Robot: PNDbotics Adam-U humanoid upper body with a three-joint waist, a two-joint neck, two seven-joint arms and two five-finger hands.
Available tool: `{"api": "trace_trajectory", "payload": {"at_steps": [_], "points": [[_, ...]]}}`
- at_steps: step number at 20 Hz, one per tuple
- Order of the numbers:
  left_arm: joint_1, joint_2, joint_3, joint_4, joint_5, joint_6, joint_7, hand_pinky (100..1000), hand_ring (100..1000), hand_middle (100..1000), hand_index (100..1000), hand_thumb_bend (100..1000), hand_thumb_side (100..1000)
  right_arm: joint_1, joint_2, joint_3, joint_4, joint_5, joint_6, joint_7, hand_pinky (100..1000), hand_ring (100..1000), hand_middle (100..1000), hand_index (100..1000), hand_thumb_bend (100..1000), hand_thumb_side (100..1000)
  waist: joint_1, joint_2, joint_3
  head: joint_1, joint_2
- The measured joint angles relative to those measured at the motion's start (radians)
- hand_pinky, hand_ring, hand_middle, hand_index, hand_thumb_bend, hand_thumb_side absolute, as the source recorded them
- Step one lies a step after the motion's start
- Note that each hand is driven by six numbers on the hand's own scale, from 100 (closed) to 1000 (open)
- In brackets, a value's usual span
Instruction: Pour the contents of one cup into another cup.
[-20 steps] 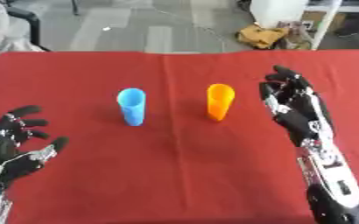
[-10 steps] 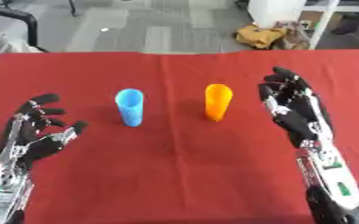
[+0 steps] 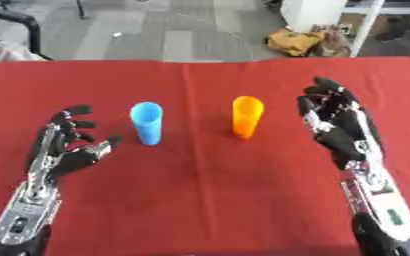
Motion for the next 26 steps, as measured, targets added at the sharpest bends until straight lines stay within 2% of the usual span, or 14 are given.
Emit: {"api": "trace_trajectory", "payload": {"at_steps": [10,26], "points": [[-0.069,-0.005,0.000,0.108,-0.003,-0.005,0.005,514,647,718,768,759,100,-0.001,0.004,0.006,0.000,0.000,-0.002,0.008,740,686,648,803,275,100,-0.010,0.006,-0.034,0.010,0.000],[-0.157,0.006,0.000,0.187,-0.004,-0.025,-0.017,510,644,713,770,796,100,-0.024,0.009,0.019,0.000,-0.002,-0.001,0.022,740,685,647,803,273,100,-0.009,0.040,-0.085,0.022,-0.011]]}}
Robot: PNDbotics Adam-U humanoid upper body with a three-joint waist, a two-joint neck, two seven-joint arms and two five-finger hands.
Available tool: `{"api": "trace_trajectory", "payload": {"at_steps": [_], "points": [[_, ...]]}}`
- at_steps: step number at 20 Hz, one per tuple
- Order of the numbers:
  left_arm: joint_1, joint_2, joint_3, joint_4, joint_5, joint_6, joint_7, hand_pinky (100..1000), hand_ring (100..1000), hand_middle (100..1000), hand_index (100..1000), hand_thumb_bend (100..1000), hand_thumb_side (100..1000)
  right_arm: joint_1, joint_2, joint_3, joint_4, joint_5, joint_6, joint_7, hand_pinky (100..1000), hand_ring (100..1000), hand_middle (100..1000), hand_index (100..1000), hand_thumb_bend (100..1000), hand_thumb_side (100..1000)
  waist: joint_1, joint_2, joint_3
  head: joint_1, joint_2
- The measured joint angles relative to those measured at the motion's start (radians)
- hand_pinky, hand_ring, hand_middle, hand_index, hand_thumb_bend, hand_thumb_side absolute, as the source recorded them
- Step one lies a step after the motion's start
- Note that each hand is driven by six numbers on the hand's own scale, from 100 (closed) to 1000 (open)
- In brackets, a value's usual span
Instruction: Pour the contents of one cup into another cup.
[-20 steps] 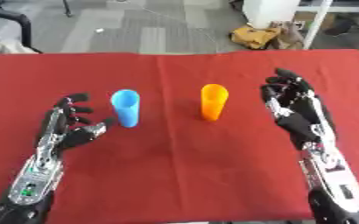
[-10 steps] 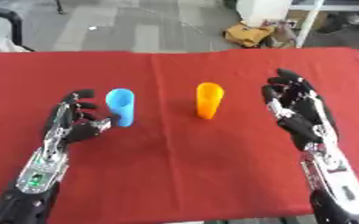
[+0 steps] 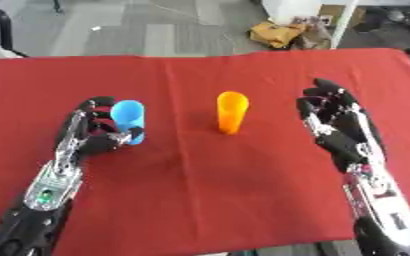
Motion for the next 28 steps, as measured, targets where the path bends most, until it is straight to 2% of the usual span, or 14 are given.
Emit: {"api": "trace_trajectory", "payload": {"at_steps": [16,28], "points": [[-0.054,0.004,0.000,0.080,0.005,-0.002,-0.047,498,627,679,761,863,100,-0.004,0.005,0.006,0.000,0.000,-0.001,0.002,739,685,646,804,270,100,-0.008,0.021,-0.032,0.006,-0.016],[-0.075,0.009,0.002,0.096,-0.002,-0.045,-0.106,520,649,692,764,913,100,-0.008,0.005,0.006,0.000,0.000,-0.003,0.004,738,683,645,804,271,100,-0.007,0.026,-0.044,0.012,-0.022]]}}
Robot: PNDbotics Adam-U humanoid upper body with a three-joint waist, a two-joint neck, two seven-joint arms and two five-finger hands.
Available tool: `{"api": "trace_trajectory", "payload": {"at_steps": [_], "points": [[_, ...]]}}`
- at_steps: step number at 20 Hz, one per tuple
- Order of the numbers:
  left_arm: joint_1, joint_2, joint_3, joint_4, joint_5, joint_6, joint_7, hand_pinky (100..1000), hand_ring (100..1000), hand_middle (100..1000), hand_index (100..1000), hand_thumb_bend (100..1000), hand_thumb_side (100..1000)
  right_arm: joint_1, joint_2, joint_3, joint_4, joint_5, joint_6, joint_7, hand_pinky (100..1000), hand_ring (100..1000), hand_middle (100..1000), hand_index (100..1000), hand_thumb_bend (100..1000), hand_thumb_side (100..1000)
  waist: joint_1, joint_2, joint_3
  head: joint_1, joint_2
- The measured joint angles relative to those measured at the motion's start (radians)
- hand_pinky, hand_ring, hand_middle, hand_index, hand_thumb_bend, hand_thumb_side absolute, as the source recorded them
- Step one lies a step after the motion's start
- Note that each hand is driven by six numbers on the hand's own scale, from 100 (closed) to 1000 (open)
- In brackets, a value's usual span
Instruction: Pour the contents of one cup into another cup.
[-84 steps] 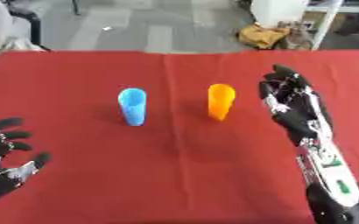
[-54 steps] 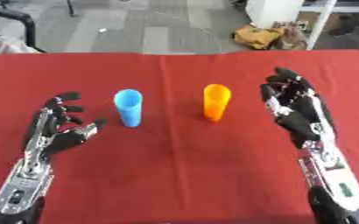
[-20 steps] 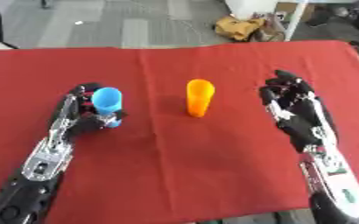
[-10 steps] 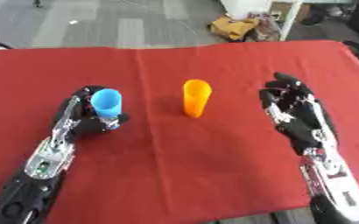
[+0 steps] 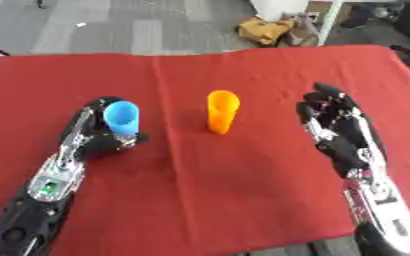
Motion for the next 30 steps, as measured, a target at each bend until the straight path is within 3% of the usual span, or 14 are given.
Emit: {"api": "trace_trajectory", "payload": {"at_steps": [19,25,30], "points": [[-0.014,0.000,0.000,0.024,-0.022,-0.001,-0.116,450,566,603,743,868,100,0.000,0.001,0.000,0.000,0.000,0.001,0.003,736,681,644,804,258,100,0.001,0.000,-0.005,0.001,-0.001],[-0.016,0.000,0.001,0.030,-0.010,-0.010,-0.135,372,475,506,699,704,100,0.000,0.005,0.000,0.000,0.000,0.000,0.003,736,679,643,805,255,100,-0.001,0.000,-0.004,0.001,-0.001],[-0.016,0.000,0.003,0.029,0.007,-0.018,-0.134,340,451,477,682,582,100,0.000,0.005,0.000,0.000,0.000,0.000,0.004,736,679,644,805,255,100,-0.002,0.000,0.001,0.001,-0.001]]}}
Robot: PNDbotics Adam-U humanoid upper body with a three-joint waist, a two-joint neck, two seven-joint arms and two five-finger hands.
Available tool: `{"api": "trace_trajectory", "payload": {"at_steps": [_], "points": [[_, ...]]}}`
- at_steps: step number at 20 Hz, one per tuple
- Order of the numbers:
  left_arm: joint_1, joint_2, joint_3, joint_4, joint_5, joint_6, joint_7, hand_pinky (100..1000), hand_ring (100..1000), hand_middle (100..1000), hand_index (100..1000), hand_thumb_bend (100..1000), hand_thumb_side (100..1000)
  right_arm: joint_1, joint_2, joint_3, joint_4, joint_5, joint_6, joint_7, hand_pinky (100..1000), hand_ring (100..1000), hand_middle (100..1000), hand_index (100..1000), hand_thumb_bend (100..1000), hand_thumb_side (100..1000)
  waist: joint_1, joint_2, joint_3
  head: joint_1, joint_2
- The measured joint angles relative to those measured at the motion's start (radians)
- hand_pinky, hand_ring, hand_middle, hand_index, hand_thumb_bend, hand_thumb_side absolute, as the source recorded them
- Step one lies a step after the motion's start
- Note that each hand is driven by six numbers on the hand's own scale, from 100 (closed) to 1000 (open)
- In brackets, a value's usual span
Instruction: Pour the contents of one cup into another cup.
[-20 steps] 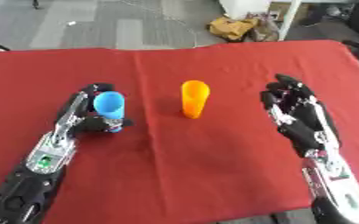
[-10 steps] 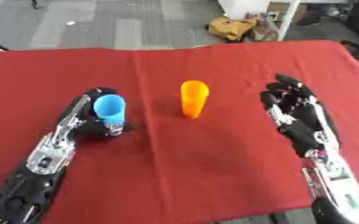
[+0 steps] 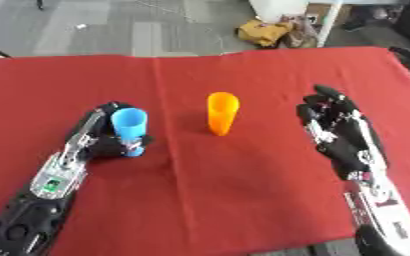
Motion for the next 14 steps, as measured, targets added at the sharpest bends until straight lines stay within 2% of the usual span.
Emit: {"api": "trace_trajectory", "payload": {"at_steps": [1,3,14], "points": [[0.000,0.000,0.000,-0.003,0.001,-0.003,0.003,335,447,473,680,530,100,0.000,0.000,0.000,0.000,0.000,0.000,0.000,735,679,644,805,255,100,0.000,0.000,0.001,0.000,0.000],[0.001,0.000,0.001,-0.013,0.004,-0.007,0.010,332,445,472,678,485,100,0.000,0.000,0.000,0.000,0.000,0.000,0.000,736,679,643,805,254,100,0.000,0.000,0.005,0.000,0.000],[0.046,0.049,0.006,-0.157,-0.002,-0.027,0.072,348,467,488,686,520,100,0.002,-0.008,-0.002,0.019,0.004,0.000,-0.001,735,679,643,806,260,100,0.010,-0.005,0.028,-0.010,-0.002]]}}
